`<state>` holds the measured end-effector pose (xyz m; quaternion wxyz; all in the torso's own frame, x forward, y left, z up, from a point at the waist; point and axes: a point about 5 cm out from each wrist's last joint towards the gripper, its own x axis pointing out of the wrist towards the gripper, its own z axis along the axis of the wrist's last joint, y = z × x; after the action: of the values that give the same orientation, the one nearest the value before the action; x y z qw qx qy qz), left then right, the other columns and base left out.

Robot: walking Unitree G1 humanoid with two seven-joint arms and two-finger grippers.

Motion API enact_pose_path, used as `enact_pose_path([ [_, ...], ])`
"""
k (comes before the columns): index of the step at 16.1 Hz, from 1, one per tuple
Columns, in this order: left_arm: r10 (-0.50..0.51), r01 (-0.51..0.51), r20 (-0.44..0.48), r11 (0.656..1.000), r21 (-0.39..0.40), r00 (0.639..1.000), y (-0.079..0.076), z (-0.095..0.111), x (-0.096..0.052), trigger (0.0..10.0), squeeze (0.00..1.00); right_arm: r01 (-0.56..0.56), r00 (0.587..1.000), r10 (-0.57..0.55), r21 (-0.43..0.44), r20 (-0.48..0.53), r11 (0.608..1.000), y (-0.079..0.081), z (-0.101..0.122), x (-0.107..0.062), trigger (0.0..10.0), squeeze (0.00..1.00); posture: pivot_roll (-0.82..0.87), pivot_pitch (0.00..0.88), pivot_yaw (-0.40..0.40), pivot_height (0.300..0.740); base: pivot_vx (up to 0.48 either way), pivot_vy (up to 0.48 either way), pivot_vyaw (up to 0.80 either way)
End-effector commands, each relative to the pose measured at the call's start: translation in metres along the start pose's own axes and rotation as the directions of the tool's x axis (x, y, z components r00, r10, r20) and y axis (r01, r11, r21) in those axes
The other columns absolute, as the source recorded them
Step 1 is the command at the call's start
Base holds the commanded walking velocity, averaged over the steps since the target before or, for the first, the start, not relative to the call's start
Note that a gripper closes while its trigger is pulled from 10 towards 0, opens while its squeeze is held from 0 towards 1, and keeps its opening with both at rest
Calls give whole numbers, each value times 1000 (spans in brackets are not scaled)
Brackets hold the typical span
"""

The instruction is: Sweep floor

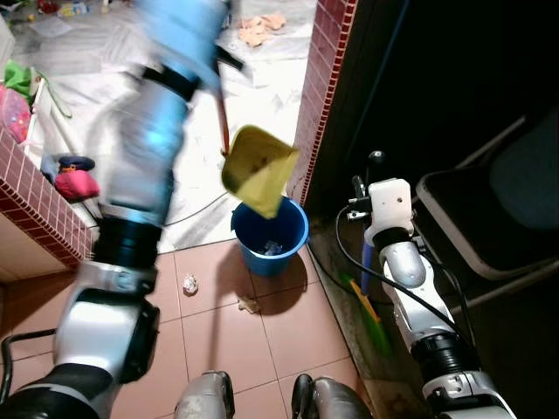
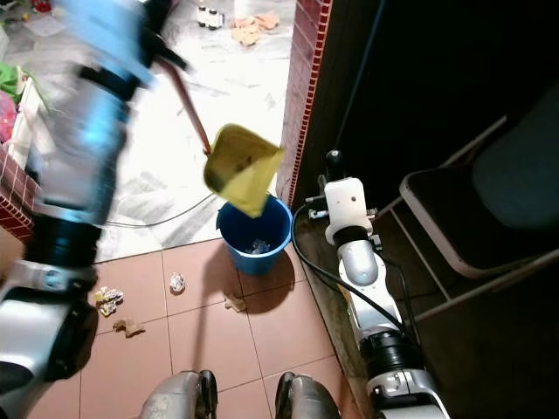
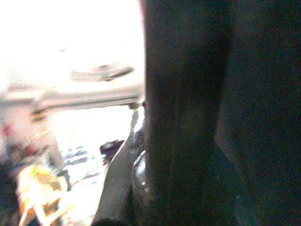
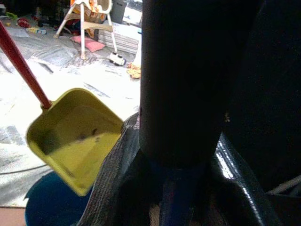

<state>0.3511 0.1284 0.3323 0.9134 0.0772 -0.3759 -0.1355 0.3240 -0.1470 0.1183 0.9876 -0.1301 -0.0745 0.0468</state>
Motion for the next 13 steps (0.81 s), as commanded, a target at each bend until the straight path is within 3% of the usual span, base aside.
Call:
enact_pose_path([
  [1,94,-95,96,995,8,991,20,24,7,10000,0,-2,999,2,-14,38,1000,-1,8,5,10000,0,0,107,-68,740,0,0,0],
  [2,146,-148,109,989,16,983,32,28,7,10000,0,-3,999,3,-15,38,1000,-1,8,5,10000,0,0,107,-68,740,0,0,0],
  [3,263,-276,152,959,69,953,64,42,7,10000,0,-5,999,6,-15,38,1000,-2,7,5,10000,0,6,109,-69,740,0,0,0],
  [4,263,-276,152,959,69,953,64,42,7,10000,0,-5,999,6,-15,38,1000,-2,7,5,10000,0,6,109,-69,740,0,0,0],
  [5,292,-313,148,938,150,945,81,44,1,10000,0,-7,999,8,-14,36,1000,-1,6,4,10000,0,10,111,-66,740,0,0,0],
  [6,330,-347,110,910,226,938,96,40,-12,10000,0,-10,999,10,-11,34,1000,1,6,2,10000,0,7,117,-63,740,0,0,0],
  [8,392,-389,44,880,273,919,107,28,-35,10000,0,-11,1000,11,-7,22,1000,1,2,-2,10000,0,11,122,-64,740,0,0,0],
  [9,399,-389,24,875,290,916,108,24,-41,10000,0,-11,1000,11,-7,19,1000,1,1,-3,10000,0,16,127,-66,740,0,0,0],
  [10,419,-386,-46,869,310,907,105,11,-56,10000,0,-13,1000,14,-7,14,1000,1,0,-4,10000,0,19,129,-66,740,0,0,0],
  [11,435,-380,-139,874,304,889,97,-9,-74,10000,0,-17,1000,17,-5,11,1000,2,-1,-3,10000,0,19,131,-65,740,0,0,0],
  [13,444,-379,-233,883,276,865,84,-28,-94,10000,0,-24,1000,24,2,6,1000,3,-2,-3,10000,0,21,134,-64,740,0,0,0],
])
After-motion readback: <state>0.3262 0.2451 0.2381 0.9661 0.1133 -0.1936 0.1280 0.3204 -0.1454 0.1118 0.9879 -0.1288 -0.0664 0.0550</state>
